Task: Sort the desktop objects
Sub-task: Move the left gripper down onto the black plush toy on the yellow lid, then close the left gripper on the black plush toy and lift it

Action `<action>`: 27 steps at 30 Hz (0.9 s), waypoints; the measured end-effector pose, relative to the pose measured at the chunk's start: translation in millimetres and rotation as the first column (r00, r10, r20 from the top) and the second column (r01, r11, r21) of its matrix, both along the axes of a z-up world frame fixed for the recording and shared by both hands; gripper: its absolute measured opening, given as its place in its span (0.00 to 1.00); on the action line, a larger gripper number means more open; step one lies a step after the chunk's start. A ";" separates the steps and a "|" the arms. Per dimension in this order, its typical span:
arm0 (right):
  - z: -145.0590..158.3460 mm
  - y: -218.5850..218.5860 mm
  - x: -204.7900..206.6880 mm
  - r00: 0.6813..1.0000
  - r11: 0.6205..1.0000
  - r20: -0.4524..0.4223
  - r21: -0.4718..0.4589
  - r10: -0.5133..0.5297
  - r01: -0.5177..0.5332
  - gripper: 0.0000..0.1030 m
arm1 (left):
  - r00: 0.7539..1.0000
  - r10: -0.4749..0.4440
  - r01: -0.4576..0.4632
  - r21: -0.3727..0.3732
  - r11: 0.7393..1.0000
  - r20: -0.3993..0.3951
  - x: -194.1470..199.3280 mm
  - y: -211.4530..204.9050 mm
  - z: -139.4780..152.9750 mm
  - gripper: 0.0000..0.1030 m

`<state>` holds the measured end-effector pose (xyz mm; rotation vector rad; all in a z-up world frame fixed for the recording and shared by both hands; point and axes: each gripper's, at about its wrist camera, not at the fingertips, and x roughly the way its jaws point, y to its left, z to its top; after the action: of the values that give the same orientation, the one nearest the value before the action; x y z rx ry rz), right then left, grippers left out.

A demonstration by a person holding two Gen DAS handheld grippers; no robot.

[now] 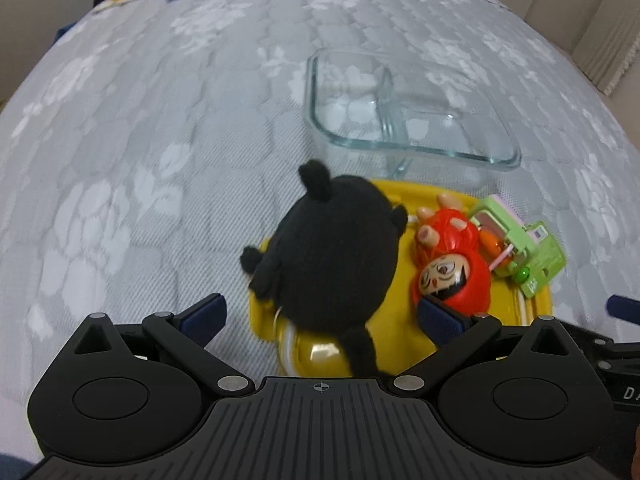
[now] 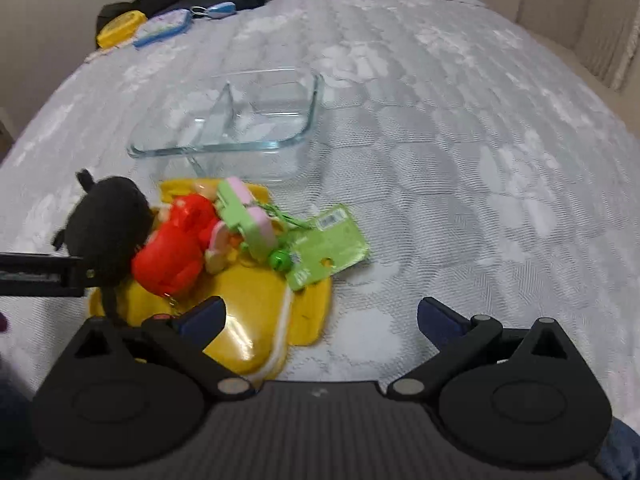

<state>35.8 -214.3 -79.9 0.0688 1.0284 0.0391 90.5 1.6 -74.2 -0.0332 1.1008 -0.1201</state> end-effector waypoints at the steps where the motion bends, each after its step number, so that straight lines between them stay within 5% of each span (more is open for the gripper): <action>1: -2.7 -2.7 3.0 1.000 1.000 -0.019 0.030 -0.003 0.003 1.00 | 1.000 -0.010 0.010 0.007 1.000 0.004 3.4 -2.8 -0.3 1.00; 5: -12.3 -17.5 8.7 0.997 0.988 -0.064 0.149 -0.032 0.041 0.96 | 0.999 -0.040 0.040 0.015 0.999 0.026 10.0 -9.5 -1.4 1.00; 15: -16.6 -32.3 15.1 0.995 0.972 -0.049 0.218 -0.083 0.092 0.97 | 0.999 -0.036 0.036 0.022 0.999 0.008 28.8 -11.7 -20.8 0.99; 18: -16.7 -34.4 14.7 0.995 0.967 -0.047 0.235 -0.092 0.100 0.97 | 0.999 -0.032 0.032 0.041 0.999 0.011 29.2 -10.8 -24.5 0.82; 27: -16.9 -40.6 13.5 0.992 0.950 -0.041 0.287 -0.117 0.124 0.99 | 0.999 -0.005 0.005 0.011 1.000 0.040 19.1 -2.2 -15.3 0.71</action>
<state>49.2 -254.9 -96.8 0.3998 1.0347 0.0772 109.6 -0.6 -89.4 -0.0186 1.0618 -0.1187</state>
